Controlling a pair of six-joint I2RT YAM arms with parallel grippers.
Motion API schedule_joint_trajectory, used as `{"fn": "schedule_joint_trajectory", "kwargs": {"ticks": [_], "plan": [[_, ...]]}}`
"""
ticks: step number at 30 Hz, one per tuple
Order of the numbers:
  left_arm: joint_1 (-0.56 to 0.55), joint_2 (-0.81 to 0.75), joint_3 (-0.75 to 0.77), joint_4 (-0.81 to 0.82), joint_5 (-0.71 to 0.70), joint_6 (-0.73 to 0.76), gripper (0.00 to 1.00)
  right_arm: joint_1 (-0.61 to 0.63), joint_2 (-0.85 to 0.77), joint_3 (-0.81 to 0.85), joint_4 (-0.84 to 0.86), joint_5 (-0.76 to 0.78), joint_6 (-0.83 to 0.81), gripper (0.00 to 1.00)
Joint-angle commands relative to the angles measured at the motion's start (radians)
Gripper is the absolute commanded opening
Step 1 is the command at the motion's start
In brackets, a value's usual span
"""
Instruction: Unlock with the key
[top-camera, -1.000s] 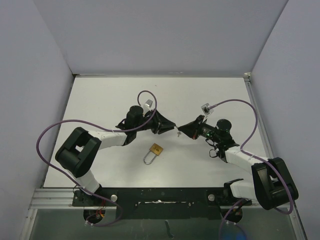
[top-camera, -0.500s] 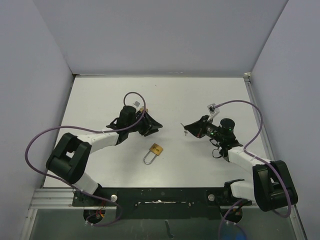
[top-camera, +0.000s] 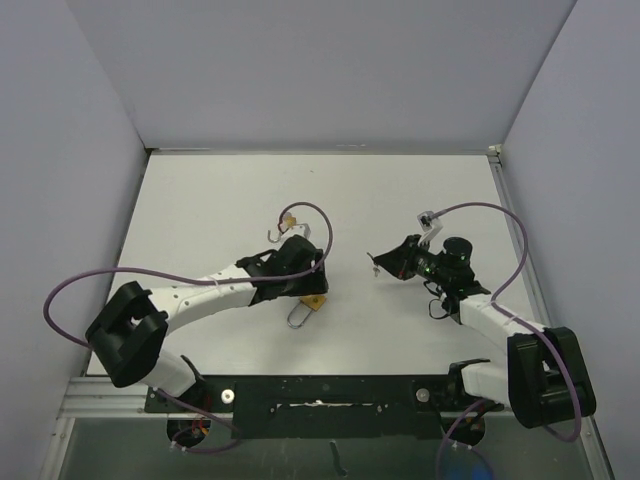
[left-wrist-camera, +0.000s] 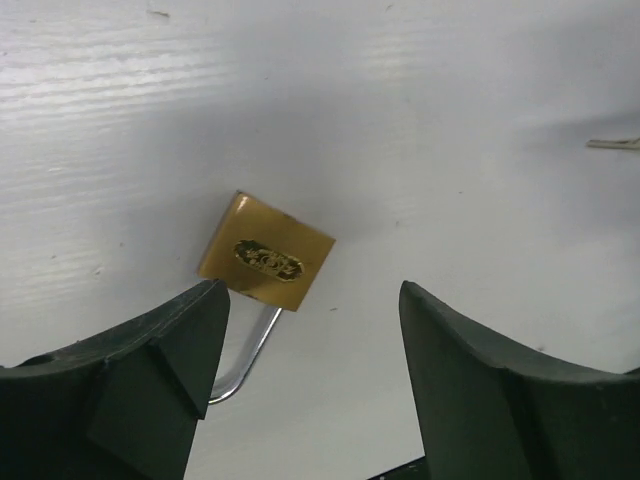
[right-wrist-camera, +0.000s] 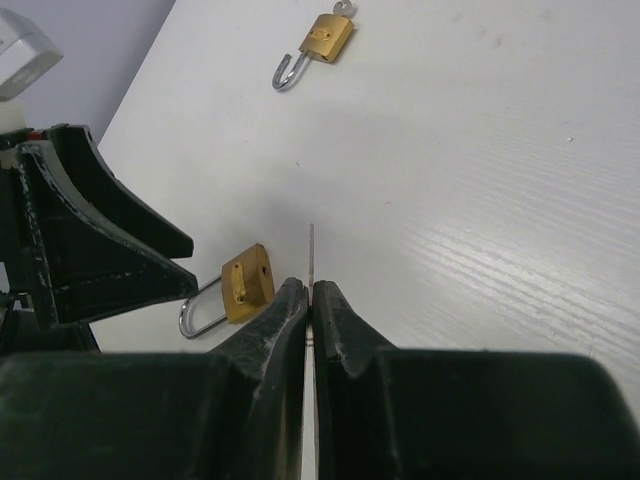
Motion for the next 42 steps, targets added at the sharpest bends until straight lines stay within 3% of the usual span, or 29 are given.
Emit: {"fn": "schedule_joint_trajectory", "kwargs": {"ticks": [1,5,14,24,42], "plan": [[-0.060,0.001,0.046,-0.098,-0.224,0.107,0.71,-0.011,-0.035,0.018,0.038,-0.033,-0.018,0.00],[-0.077,0.006,0.063,-0.115,-0.272,0.136,0.71,-0.014,-0.031,0.011,0.052,-0.044,-0.013,0.00],[-0.078,0.142,0.054,-0.031,-0.104,0.276,0.71,-0.017,-0.008,0.017,0.082,-0.066,0.002,0.00],[-0.078,0.177,0.028,0.028,-0.013,0.327,0.72,-0.020,-0.004,0.020,0.076,-0.073,0.002,0.00],[-0.078,0.164,-0.014,0.047,-0.093,0.328,0.72,-0.020,-0.002,0.012,0.094,-0.083,0.019,0.00]]}}
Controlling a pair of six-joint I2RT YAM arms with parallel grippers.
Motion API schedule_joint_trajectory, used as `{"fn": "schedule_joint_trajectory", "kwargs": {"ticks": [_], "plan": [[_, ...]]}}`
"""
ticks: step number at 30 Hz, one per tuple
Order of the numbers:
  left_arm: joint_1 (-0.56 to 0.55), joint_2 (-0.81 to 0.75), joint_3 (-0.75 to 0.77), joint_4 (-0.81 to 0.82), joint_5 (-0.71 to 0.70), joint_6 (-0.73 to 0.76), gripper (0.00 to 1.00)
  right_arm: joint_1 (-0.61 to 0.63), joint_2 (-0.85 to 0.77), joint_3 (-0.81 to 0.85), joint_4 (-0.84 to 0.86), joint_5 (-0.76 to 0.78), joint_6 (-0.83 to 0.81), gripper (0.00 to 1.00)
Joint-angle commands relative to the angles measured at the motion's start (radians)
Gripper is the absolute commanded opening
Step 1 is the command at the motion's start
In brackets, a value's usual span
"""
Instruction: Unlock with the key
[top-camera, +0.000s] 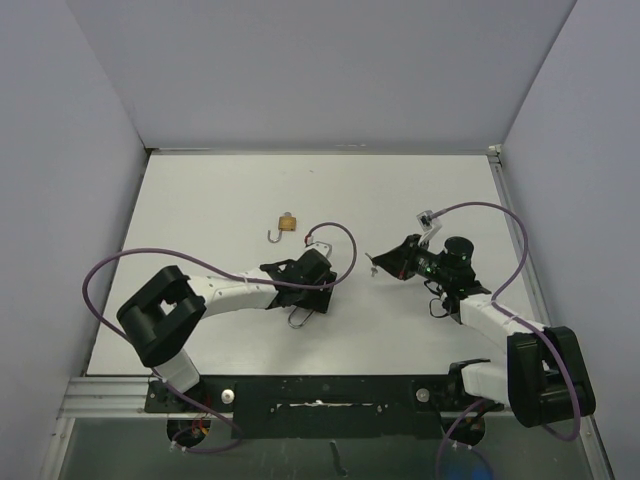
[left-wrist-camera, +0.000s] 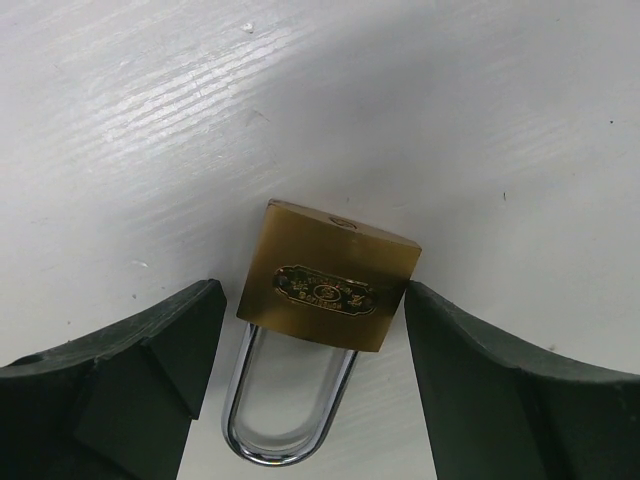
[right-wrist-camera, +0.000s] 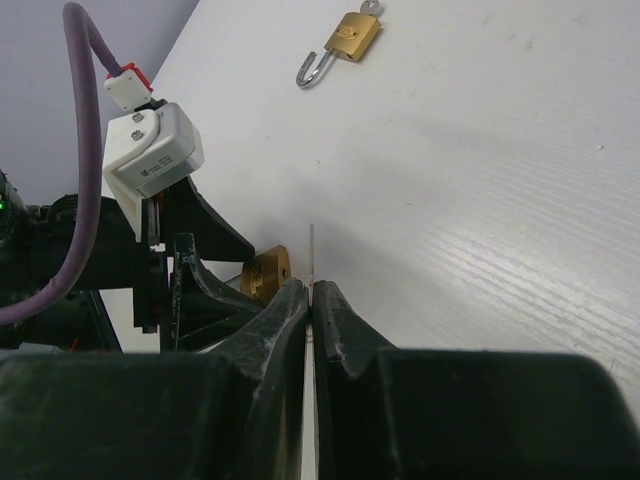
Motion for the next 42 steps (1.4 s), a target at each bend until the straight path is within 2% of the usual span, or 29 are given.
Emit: {"fn": "schedule_joint_trajectory", "kwargs": {"ticks": [1,10,15,22,27,28,29,30,31,38,42], "plan": [[-0.001,-0.007,-0.006,0.030,-0.002,0.017,0.72,-0.007,-0.004,0.012,0.067,-0.022,0.013,0.00],[-0.033,0.028,-0.038,0.054,0.017,0.028,0.72,-0.007,-0.017,0.004,0.053,-0.020,0.002,0.00],[-0.056,0.054,-0.054,0.059,-0.028,0.011,0.64,-0.008,-0.053,-0.011,0.028,-0.009,-0.004,0.00],[-0.093,0.106,-0.107,0.153,-0.051,0.000,0.64,-0.004,-0.119,-0.065,-0.033,0.012,-0.043,0.00],[-0.122,0.167,-0.102,0.188,-0.066,0.004,0.47,-0.002,-0.131,-0.085,-0.075,-0.023,-0.047,0.00],[-0.126,0.175,-0.101,0.196,-0.070,0.005,0.39,0.000,-0.130,-0.084,-0.077,-0.038,-0.046,0.00],[-0.128,0.181,-0.103,0.207,-0.071,0.010,0.26,0.001,-0.125,-0.080,-0.084,-0.051,-0.045,0.00],[-0.129,0.185,-0.103,0.215,-0.070,0.012,0.08,0.000,-0.121,-0.073,-0.097,-0.059,-0.046,0.00],[-0.129,0.185,-0.103,0.225,-0.068,0.016,0.00,0.000,-0.114,-0.066,-0.108,-0.070,-0.048,0.00],[-0.129,0.111,-0.130,0.315,-0.072,0.096,0.00,-0.003,-0.040,0.002,-0.191,-0.163,-0.067,0.00],[-0.129,0.038,-0.163,0.396,-0.034,0.213,0.00,-0.007,0.005,0.032,-0.208,-0.214,-0.067,0.00]]}}
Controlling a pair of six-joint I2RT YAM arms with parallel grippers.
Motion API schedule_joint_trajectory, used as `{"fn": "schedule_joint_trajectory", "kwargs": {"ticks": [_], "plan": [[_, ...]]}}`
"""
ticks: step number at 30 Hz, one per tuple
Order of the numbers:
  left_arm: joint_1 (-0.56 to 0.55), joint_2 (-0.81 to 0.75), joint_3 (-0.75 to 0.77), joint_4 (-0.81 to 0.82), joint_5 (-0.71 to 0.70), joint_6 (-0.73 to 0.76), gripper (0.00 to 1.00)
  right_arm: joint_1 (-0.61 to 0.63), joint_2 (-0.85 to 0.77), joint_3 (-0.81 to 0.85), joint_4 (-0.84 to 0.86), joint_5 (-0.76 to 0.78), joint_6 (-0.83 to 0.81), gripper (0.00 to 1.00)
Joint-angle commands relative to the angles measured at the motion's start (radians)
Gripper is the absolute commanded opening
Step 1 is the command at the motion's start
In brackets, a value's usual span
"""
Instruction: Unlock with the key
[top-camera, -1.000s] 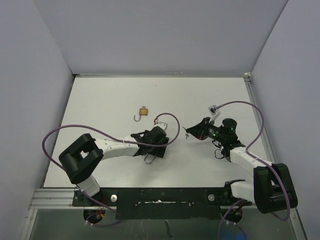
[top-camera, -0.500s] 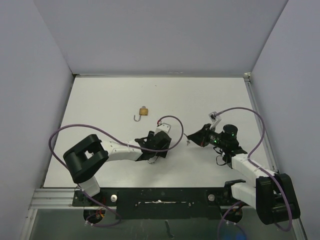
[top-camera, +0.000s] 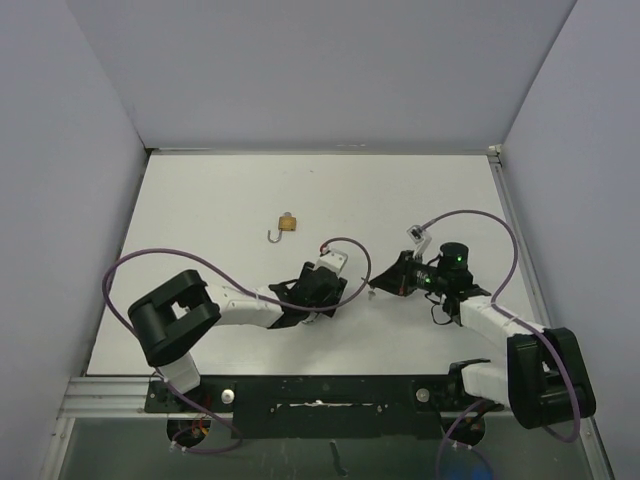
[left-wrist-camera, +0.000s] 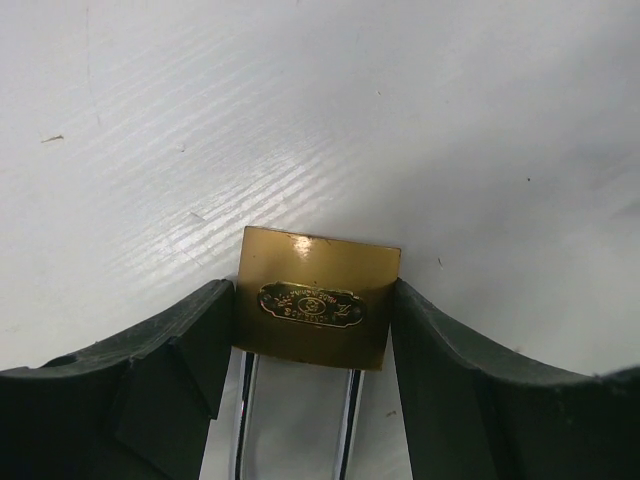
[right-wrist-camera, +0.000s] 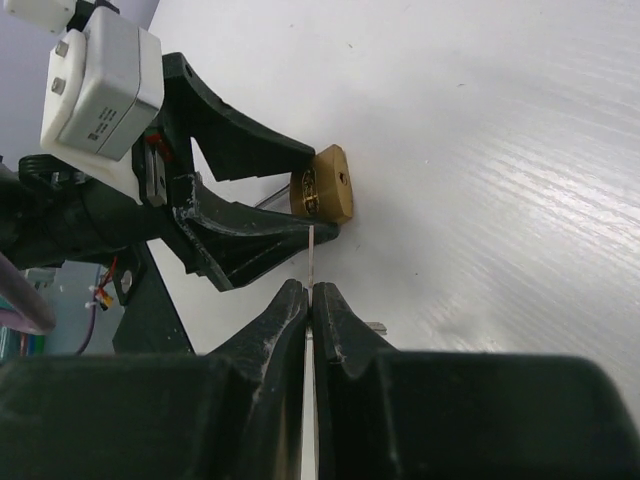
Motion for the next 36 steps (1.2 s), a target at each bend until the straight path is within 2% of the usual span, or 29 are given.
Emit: {"fn": "schedule_joint_trajectory", "kwargs": {"ticks": [1,6,13,22,30,36], "plan": [[-0.012,-0.036,-0.072,0.047,0.176,0.143,0.00,-0.007,0.042,0.071,-0.015,-0.107,-0.018,0.00],[-0.012,-0.145,-0.167,0.192,0.295,0.350,0.00,-0.010,0.093,0.131,-0.084,-0.147,-0.042,0.00],[0.009,-0.272,-0.286,0.294,0.380,0.486,0.00,-0.009,0.142,0.138,-0.099,-0.164,-0.047,0.00],[0.059,-0.318,-0.311,0.353,0.455,0.628,0.00,0.000,0.180,0.136,-0.077,-0.170,-0.029,0.00],[0.164,-0.330,-0.304,0.429,0.633,0.711,0.00,0.038,0.201,0.157,-0.085,-0.165,-0.009,0.00],[0.211,-0.301,-0.260,0.383,0.770,0.791,0.00,0.095,0.209,0.146,-0.035,-0.155,0.022,0.00]]}}
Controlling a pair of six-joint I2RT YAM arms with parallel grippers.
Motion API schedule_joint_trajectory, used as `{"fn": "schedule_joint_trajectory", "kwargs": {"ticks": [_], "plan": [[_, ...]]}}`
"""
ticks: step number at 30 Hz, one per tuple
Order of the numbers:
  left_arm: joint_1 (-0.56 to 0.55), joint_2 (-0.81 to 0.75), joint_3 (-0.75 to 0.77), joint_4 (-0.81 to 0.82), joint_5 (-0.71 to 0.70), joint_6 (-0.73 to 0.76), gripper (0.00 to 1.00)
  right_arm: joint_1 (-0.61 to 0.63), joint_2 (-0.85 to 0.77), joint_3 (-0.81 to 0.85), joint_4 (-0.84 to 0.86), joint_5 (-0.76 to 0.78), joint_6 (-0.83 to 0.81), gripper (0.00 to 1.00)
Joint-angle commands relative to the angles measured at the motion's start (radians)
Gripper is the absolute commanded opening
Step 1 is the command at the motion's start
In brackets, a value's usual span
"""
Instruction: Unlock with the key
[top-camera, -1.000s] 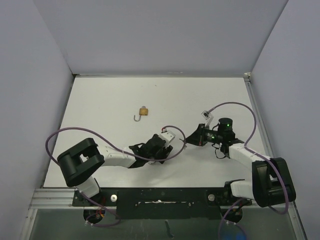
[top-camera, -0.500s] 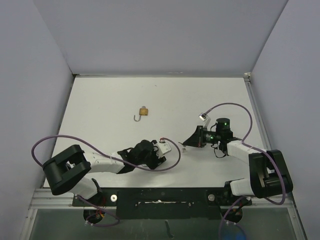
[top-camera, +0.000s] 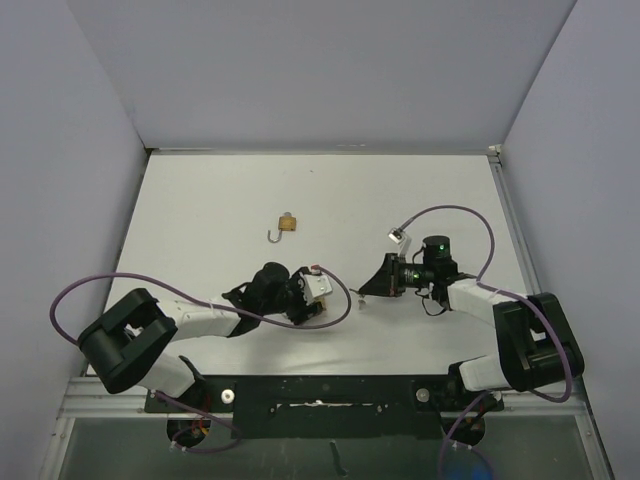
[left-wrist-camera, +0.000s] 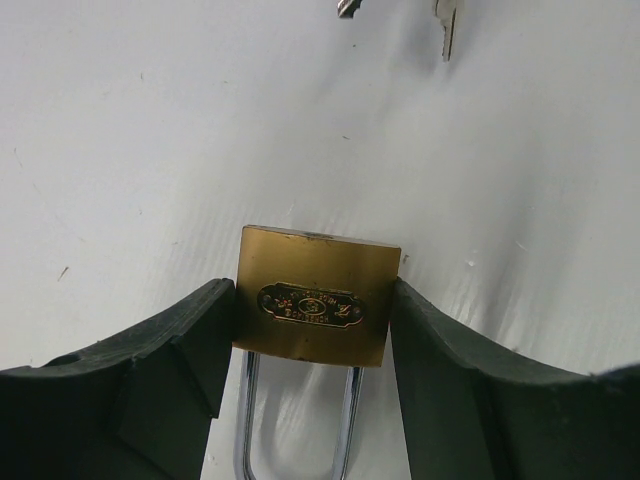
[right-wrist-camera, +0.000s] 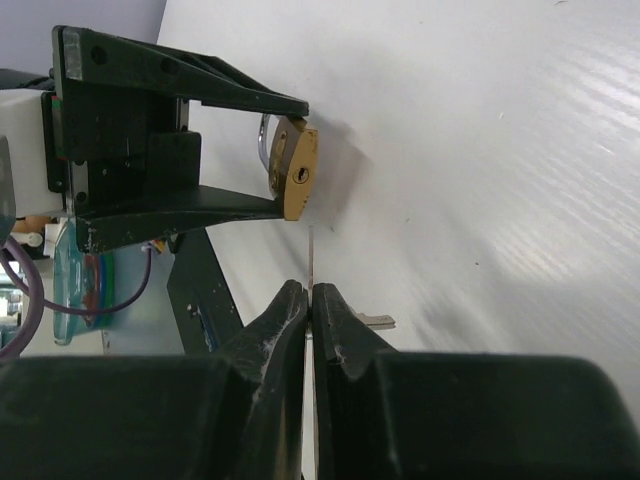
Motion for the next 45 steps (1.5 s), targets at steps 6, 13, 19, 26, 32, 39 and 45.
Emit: {"fn": "schedule_joint_trajectory", "kwargs": {"ticks": [6,13,19,26,32,39,45], "plan": [[0.023,-0.029,0.038,0.155,0.212,0.145,0.00,0.084,0.035,0.013,0.162,-0.033,0.078,0.00],[0.032,-0.049,0.022,0.203,0.236,0.176,0.00,0.111,0.059,0.010,0.215,-0.035,0.111,0.00],[0.036,-0.062,0.026,0.199,0.234,0.206,0.00,0.134,0.079,0.012,0.233,-0.036,0.119,0.00],[0.039,-0.071,0.027,0.196,0.236,0.232,0.00,0.155,0.098,0.023,0.243,-0.032,0.126,0.00],[0.039,-0.084,0.025,0.186,0.235,0.250,0.00,0.167,0.117,0.033,0.239,-0.032,0.123,0.00],[0.040,-0.096,0.024,0.173,0.240,0.261,0.00,0.176,0.123,0.038,0.240,-0.035,0.122,0.00],[0.040,-0.092,0.022,0.157,0.240,0.275,0.00,0.177,0.122,0.044,0.238,-0.037,0.120,0.00]]}}
